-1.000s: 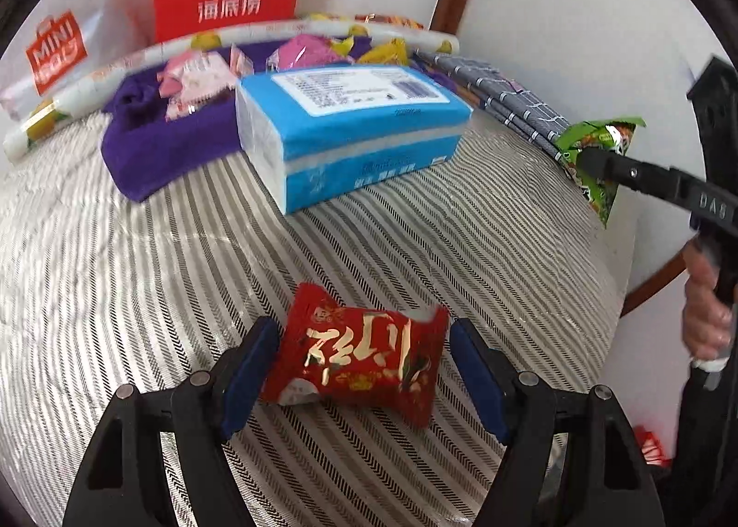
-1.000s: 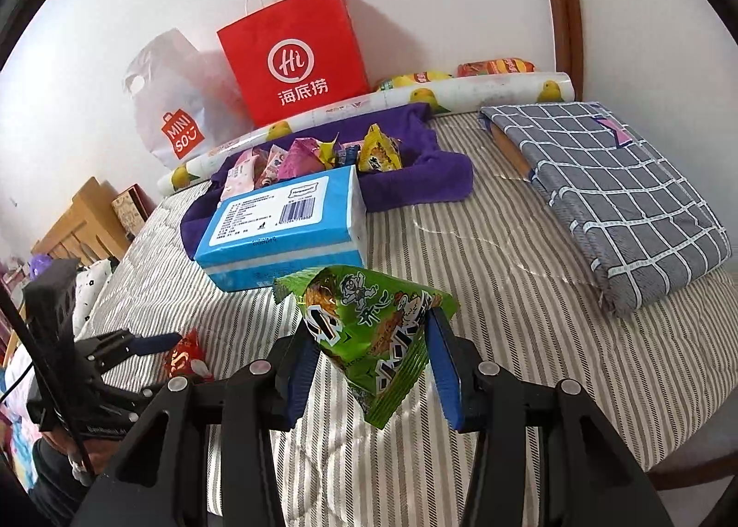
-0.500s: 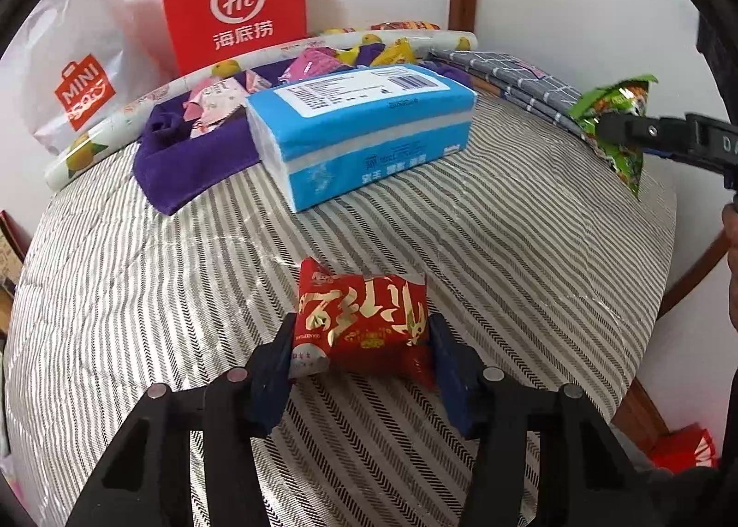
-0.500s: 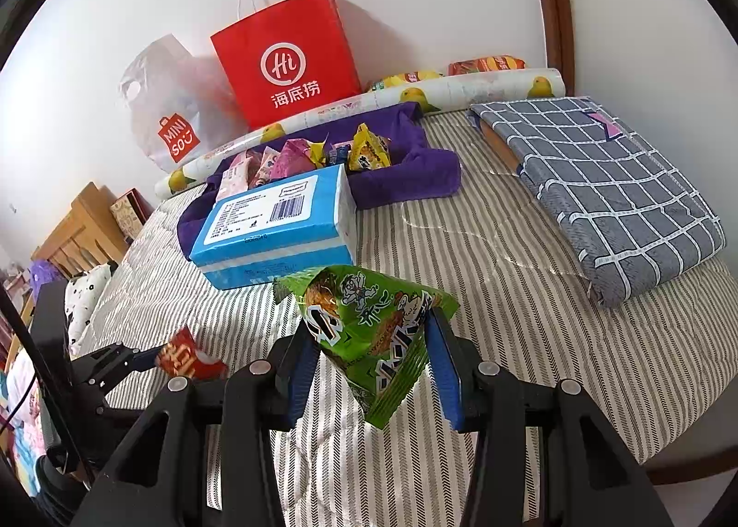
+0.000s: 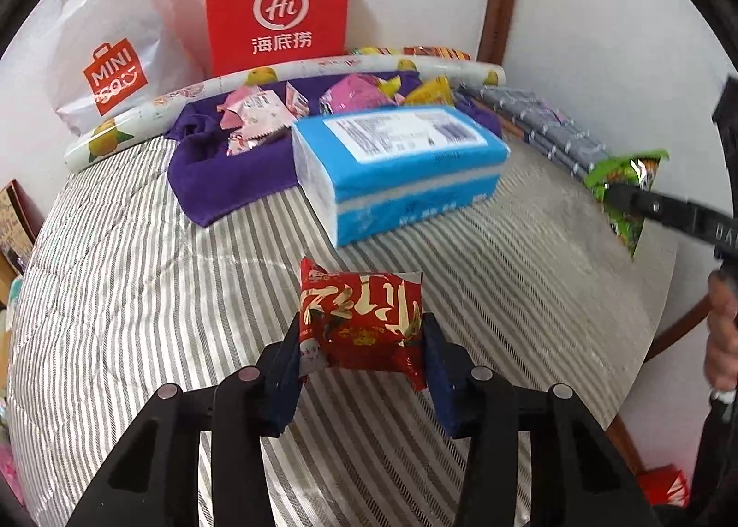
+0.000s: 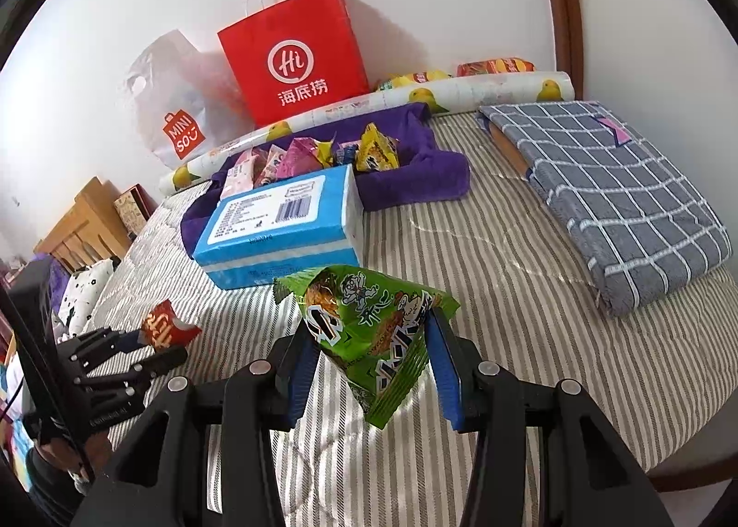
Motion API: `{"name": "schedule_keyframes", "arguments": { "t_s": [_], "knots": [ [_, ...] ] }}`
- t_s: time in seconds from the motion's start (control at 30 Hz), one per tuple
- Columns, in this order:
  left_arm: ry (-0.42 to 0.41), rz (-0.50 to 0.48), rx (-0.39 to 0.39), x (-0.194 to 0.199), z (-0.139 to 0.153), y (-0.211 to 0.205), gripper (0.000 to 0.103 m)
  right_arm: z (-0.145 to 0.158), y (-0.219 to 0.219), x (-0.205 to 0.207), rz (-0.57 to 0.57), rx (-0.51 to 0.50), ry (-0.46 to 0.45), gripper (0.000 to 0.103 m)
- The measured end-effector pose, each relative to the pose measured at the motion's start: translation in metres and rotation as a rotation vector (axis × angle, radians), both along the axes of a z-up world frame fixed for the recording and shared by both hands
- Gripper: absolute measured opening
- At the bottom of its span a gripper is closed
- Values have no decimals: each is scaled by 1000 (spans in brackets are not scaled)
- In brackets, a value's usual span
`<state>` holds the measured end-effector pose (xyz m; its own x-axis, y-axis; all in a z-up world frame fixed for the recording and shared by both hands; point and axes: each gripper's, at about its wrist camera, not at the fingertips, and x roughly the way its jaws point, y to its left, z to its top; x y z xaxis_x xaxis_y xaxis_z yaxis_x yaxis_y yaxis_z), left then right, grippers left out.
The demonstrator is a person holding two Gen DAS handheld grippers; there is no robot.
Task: Organize snacks
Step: 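Carry the green bag and red packet over the purple towel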
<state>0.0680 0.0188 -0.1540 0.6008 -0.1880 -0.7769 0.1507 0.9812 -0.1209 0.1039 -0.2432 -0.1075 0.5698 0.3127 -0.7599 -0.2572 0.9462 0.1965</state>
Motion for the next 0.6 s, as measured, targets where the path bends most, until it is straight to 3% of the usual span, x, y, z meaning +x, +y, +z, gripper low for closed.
{"name": "schedule_keyframes", "arguments": {
  "t_s": [0.6],
  "knots": [
    [-76, 135, -94, 76, 44, 43, 44, 46, 44, 68, 57, 2, -127, 45]
  ]
}}
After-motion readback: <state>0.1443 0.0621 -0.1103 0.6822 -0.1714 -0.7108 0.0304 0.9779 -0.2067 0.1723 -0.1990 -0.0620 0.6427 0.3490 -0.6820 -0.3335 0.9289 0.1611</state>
